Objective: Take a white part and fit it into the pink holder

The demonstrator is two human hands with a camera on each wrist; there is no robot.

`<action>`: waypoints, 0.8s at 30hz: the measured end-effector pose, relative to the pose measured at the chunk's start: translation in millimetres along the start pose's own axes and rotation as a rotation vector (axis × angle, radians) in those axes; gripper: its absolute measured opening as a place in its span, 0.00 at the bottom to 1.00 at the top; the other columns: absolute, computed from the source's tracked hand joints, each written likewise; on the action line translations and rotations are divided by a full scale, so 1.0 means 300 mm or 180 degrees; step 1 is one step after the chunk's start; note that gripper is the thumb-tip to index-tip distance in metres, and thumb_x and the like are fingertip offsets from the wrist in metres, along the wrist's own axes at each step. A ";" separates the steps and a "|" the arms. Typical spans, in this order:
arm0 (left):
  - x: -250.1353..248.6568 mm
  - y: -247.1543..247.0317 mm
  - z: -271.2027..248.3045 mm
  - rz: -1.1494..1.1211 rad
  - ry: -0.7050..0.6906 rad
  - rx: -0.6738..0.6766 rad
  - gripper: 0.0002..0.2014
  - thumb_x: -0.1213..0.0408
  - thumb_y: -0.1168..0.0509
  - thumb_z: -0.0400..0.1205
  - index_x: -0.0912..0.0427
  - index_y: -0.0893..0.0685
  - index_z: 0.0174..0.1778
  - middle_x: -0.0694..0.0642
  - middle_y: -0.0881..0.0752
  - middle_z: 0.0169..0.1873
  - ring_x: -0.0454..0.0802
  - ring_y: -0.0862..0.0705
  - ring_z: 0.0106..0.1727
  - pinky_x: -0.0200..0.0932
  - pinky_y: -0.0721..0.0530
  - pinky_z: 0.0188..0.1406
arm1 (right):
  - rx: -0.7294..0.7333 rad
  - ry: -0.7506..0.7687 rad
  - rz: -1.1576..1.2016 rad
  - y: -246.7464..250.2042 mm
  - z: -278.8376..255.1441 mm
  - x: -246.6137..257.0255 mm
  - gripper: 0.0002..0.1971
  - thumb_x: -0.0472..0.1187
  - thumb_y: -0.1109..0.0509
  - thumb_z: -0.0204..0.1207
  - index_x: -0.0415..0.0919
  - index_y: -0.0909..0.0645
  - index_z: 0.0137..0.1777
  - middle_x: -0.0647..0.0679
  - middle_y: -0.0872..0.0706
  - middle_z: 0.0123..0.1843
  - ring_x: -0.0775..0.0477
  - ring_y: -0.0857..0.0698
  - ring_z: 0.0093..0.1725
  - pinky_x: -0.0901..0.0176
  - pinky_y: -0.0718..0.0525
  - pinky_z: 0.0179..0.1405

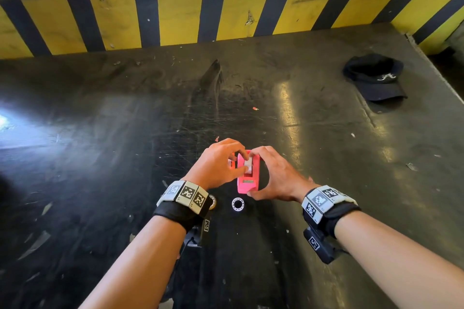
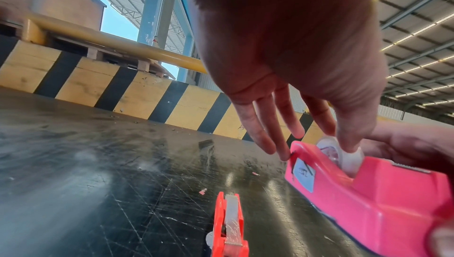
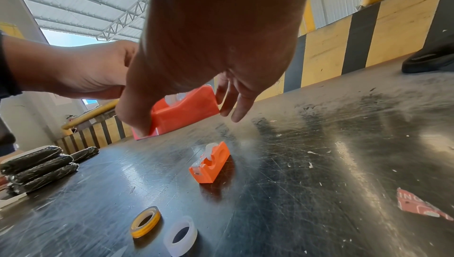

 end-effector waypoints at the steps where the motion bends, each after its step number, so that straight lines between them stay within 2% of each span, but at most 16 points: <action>1: -0.003 0.000 0.001 0.0033 -0.0020 -0.0024 0.11 0.56 0.20 0.75 0.48 0.12 0.52 0.46 0.14 0.62 0.45 0.09 0.51 0.51 0.09 0.55 | 0.0002 -0.0005 -0.0011 -0.001 0.001 -0.001 0.45 0.52 0.10 0.57 0.55 0.31 0.73 0.58 0.29 0.69 0.54 0.22 0.62 0.62 0.25 0.58; 6: -0.009 -0.011 0.000 0.0163 -0.0066 -0.0023 0.04 0.57 0.24 0.80 0.50 0.10 0.48 0.48 0.12 0.64 0.44 0.09 0.48 0.45 0.08 0.52 | 0.0009 -0.0038 -0.0008 -0.015 -0.003 -0.016 0.46 0.54 0.10 0.56 0.57 0.31 0.72 0.59 0.29 0.69 0.55 0.22 0.63 0.62 0.24 0.60; 11: 0.000 -0.048 -0.010 0.0282 0.0039 0.0284 0.06 0.57 0.27 0.83 0.51 0.09 0.52 0.47 0.19 0.71 0.44 0.12 0.54 0.47 0.11 0.57 | 0.0101 -0.0116 -0.0047 -0.029 -0.004 -0.028 0.47 0.56 0.11 0.56 0.59 0.32 0.73 0.59 0.30 0.67 0.53 0.22 0.62 0.58 0.22 0.59; 15: -0.019 -0.053 -0.037 0.0385 0.0007 0.0356 0.07 0.55 0.28 0.84 0.51 0.09 0.55 0.46 0.24 0.74 0.43 0.18 0.55 0.44 0.15 0.57 | 0.0168 -0.0178 -0.0045 -0.028 0.007 -0.031 0.46 0.58 0.11 0.55 0.59 0.30 0.73 0.57 0.27 0.68 0.51 0.20 0.63 0.55 0.18 0.61; 19: -0.028 -0.051 -0.062 0.0450 -0.0013 0.0354 0.05 0.55 0.27 0.83 0.49 0.09 0.51 0.44 0.27 0.76 0.44 0.16 0.59 0.33 0.21 0.49 | 0.0268 -0.0259 -0.0074 -0.035 0.014 -0.040 0.43 0.58 0.11 0.56 0.61 0.30 0.69 0.55 0.25 0.68 0.48 0.19 0.64 0.51 0.17 0.62; 22: -0.045 -0.053 -0.084 0.0655 -0.0231 0.0184 0.04 0.54 0.25 0.81 0.48 0.08 0.49 0.45 0.25 0.76 0.45 0.19 0.68 0.42 0.15 0.56 | 0.0256 -0.0300 -0.0070 -0.036 0.019 -0.051 0.43 0.60 0.11 0.56 0.62 0.30 0.69 0.54 0.24 0.67 0.49 0.20 0.65 0.54 0.19 0.62; 24: -0.050 -0.062 -0.098 0.0782 -0.0376 0.0065 0.05 0.54 0.24 0.80 0.48 0.07 0.48 0.48 0.23 0.75 0.49 0.21 0.72 0.46 0.14 0.59 | 0.0282 -0.0279 -0.0043 -0.042 0.021 -0.046 0.43 0.60 0.11 0.56 0.62 0.30 0.69 0.54 0.24 0.68 0.49 0.20 0.65 0.55 0.21 0.62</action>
Point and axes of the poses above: each hand's wrist, its own z-axis towards the middle knuckle, its own y-axis out of the back of the hand, x = y × z, the point moved 9 cm from there along z, towards the middle knuckle
